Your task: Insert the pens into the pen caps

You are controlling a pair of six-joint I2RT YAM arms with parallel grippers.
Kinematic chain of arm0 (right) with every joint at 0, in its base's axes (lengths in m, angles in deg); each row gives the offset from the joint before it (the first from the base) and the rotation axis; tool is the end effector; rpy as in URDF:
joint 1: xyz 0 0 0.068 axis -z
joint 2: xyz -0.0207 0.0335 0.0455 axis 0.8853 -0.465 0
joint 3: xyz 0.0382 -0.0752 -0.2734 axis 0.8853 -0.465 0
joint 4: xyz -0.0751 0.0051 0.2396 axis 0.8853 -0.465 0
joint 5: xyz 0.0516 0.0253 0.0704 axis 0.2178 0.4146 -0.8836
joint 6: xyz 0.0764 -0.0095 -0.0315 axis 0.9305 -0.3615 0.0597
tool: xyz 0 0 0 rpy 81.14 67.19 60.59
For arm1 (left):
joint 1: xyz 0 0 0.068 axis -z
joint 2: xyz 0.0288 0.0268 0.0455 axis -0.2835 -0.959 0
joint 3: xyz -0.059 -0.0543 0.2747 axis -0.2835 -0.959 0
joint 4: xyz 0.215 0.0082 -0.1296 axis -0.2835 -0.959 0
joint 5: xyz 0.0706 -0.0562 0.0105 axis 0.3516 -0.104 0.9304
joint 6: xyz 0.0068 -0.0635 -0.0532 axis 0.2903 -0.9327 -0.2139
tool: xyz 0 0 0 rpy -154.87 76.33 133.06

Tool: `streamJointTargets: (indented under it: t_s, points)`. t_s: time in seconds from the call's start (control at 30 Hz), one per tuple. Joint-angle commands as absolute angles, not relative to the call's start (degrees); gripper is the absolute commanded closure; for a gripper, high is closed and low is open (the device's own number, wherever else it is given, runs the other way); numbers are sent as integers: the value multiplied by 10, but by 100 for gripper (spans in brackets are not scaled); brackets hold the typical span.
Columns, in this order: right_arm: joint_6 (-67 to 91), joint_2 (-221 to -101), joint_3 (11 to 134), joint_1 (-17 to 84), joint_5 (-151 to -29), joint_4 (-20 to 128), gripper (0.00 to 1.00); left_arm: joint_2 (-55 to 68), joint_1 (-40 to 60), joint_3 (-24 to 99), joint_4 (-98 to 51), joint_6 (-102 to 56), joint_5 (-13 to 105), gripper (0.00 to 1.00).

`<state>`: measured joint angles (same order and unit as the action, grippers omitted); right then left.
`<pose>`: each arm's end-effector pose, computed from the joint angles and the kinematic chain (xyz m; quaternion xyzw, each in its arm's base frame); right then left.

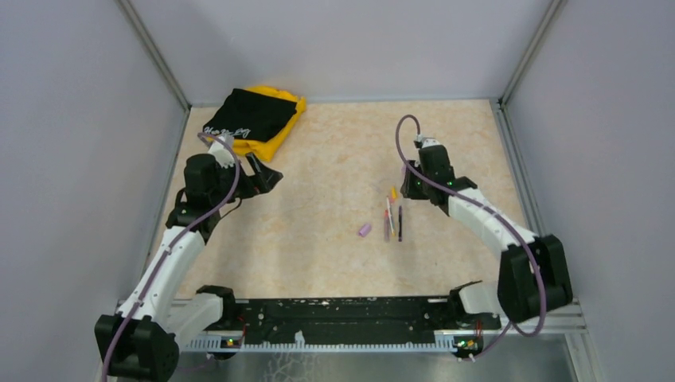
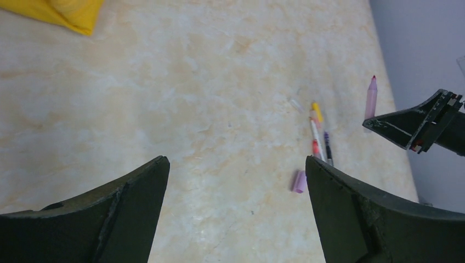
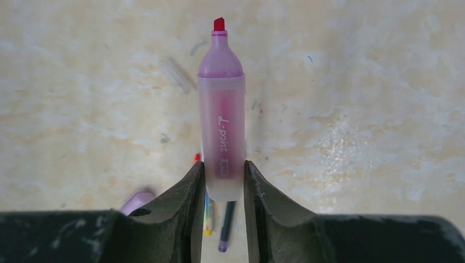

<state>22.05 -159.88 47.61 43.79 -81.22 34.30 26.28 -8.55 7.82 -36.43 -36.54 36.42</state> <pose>0.2843 0.0932 0.2119 -0.0089 0.9397 0.0924 0.3291 0.2284 -0.0543 0.2907 -0.0368 0.8313 -0.2764 0.4809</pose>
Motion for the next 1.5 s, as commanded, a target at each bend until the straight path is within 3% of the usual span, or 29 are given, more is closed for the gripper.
streamJointTargets:
  t_s: [0.0,0.17,0.3,0.67,0.97,1.27,1.47]
  points:
    - [263,-1477,427,412,-860,470,77,268,-37,118,-302,-406,333,1]
    - [316,-1384,381,335,-832,541,77,256,97,143,-261,-413,408,1]
    - [348,-1347,364,268,-790,590,77,245,142,139,-190,-440,420,1]
    - [395,-1385,404,134,-735,618,78,176,237,171,-144,-428,477,7]
    - [397,-1407,432,109,-738,632,78,141,274,194,-165,-395,511,20]
    - [375,-1396,428,109,-738,649,77,125,290,191,-174,-390,504,45]
    - [358,-1387,422,109,-720,663,76,127,293,181,-171,-397,496,55]
